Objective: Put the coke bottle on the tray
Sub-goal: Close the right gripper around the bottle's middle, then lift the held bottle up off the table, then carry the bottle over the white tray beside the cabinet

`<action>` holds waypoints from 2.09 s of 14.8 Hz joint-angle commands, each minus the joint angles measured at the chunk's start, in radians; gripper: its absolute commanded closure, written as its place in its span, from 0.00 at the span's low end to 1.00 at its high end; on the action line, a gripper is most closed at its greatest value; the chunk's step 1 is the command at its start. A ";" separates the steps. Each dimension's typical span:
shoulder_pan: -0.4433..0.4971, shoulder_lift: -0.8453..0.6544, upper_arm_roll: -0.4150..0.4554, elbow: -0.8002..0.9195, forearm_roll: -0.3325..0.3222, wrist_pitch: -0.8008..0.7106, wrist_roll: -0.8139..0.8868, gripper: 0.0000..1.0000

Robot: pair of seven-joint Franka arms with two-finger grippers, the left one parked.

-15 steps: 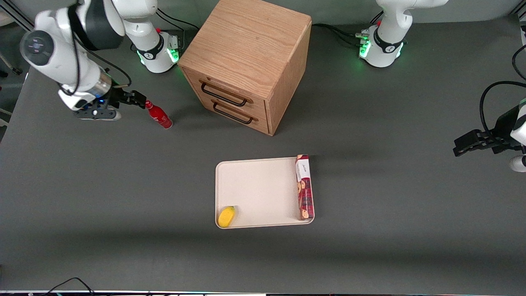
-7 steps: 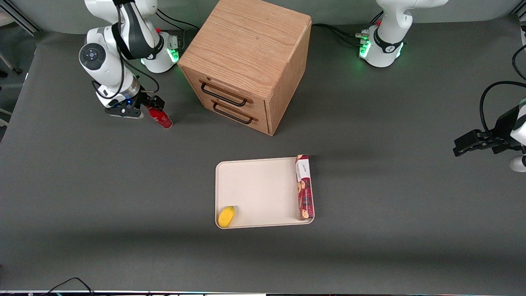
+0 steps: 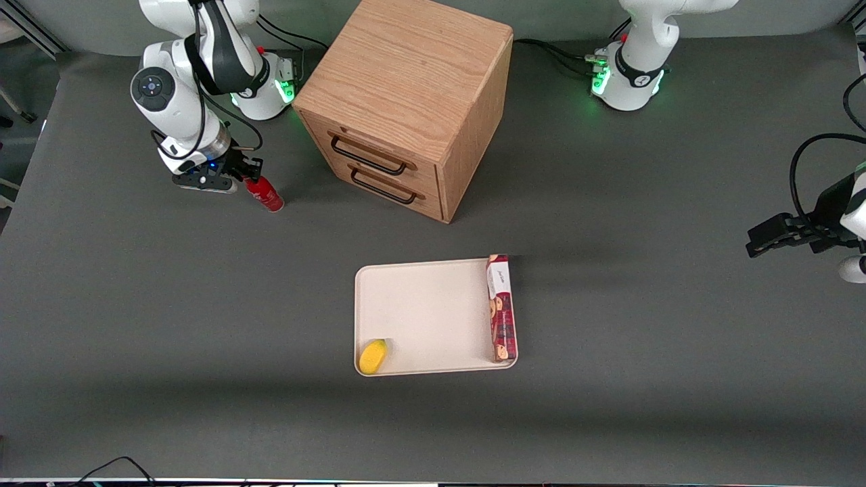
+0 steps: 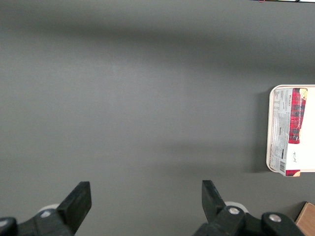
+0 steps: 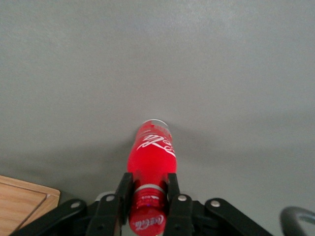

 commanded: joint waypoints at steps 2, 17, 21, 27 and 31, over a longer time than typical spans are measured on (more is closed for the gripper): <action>-0.001 -0.056 0.010 0.082 0.016 -0.150 -0.005 1.00; 0.026 0.526 0.056 1.518 0.009 -1.103 0.098 1.00; 0.029 0.660 0.210 1.511 0.009 -0.949 0.396 1.00; 0.045 0.801 0.350 1.293 -0.170 -0.501 0.653 1.00; 0.065 0.911 0.370 1.293 -0.317 -0.399 0.752 1.00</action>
